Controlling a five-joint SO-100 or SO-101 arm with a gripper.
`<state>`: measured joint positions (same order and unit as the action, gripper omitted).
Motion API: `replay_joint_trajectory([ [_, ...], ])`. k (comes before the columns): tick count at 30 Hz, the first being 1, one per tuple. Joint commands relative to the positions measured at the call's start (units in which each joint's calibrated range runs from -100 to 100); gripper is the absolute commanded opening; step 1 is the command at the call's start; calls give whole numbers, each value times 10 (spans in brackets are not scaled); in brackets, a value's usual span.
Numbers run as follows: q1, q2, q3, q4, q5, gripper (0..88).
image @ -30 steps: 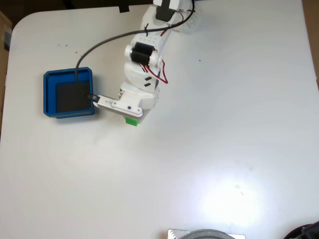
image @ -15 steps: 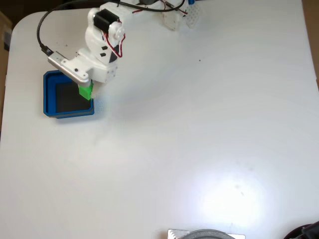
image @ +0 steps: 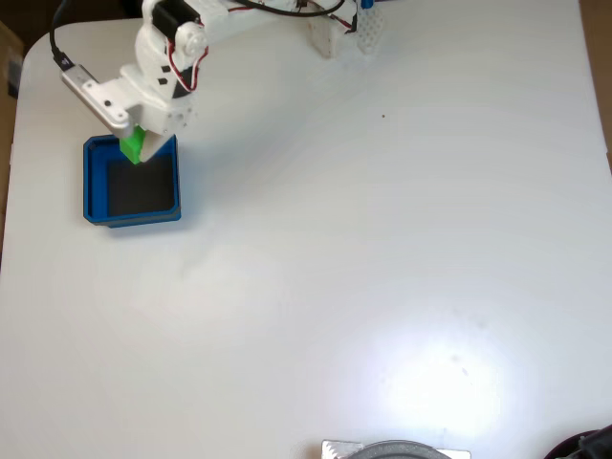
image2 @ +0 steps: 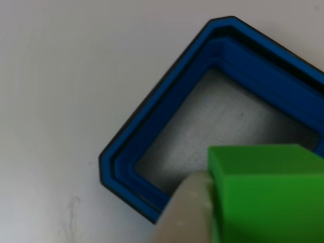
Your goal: Pick up green cube and drop it in the blue box
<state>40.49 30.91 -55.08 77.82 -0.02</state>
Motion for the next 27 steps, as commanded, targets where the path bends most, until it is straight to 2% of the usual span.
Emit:
replay_joint_trajectory([
  [1, 18, 18, -25, -5, 1, 29],
  [8, 21, 58, -30, -10, 1, 29],
  [16, 31, 90, -27, -95, 1, 30],
  [27, 33, 134, -29, -129, 1, 30],
])
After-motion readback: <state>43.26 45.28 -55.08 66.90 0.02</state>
